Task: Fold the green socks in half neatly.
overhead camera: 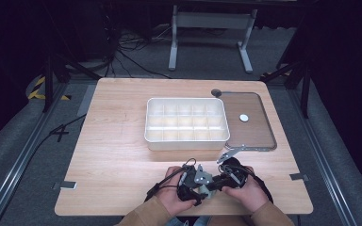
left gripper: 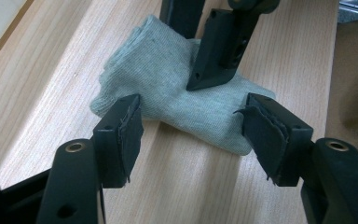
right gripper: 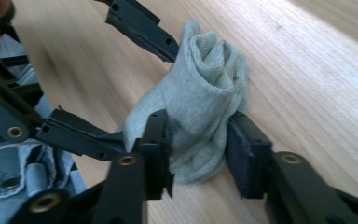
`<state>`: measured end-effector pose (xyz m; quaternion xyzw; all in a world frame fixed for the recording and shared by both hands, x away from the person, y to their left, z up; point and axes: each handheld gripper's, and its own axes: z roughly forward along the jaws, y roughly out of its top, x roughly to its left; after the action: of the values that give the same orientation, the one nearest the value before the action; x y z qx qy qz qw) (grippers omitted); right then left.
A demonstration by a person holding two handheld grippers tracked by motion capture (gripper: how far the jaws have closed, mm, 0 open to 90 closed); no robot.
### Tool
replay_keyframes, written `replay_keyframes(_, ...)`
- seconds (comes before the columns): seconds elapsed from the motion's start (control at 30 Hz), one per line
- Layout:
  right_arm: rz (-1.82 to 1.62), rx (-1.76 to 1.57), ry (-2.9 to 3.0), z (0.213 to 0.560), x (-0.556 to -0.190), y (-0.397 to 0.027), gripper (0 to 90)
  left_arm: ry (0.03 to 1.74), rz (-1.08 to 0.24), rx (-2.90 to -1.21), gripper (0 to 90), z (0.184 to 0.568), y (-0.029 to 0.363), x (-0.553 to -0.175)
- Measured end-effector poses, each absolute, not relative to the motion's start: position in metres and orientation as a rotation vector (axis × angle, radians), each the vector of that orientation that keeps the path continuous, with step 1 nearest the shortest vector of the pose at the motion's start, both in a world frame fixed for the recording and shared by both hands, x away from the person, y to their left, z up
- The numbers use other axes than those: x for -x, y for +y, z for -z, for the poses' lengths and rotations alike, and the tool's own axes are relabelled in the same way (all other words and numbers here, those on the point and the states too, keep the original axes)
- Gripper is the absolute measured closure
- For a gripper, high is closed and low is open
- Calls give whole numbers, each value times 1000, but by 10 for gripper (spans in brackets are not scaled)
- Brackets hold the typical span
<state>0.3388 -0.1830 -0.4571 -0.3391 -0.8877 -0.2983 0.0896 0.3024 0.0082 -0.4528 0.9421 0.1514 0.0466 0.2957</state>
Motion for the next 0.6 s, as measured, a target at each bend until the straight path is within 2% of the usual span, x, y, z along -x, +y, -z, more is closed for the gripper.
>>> replay_keyframes(0.1,894,999,-2639,455,-338,-183,729,405,-120,-2497,379,452,10,-303)
replay_keyframes(0.2,901,985,-2660,454,-337,-182,766,415,-130,-2503,389,450,14,-304)
replay_keyframes(0.6,922,953,-2710,439,-333,-183,786,508,-181,-2440,391,430,48,-320)
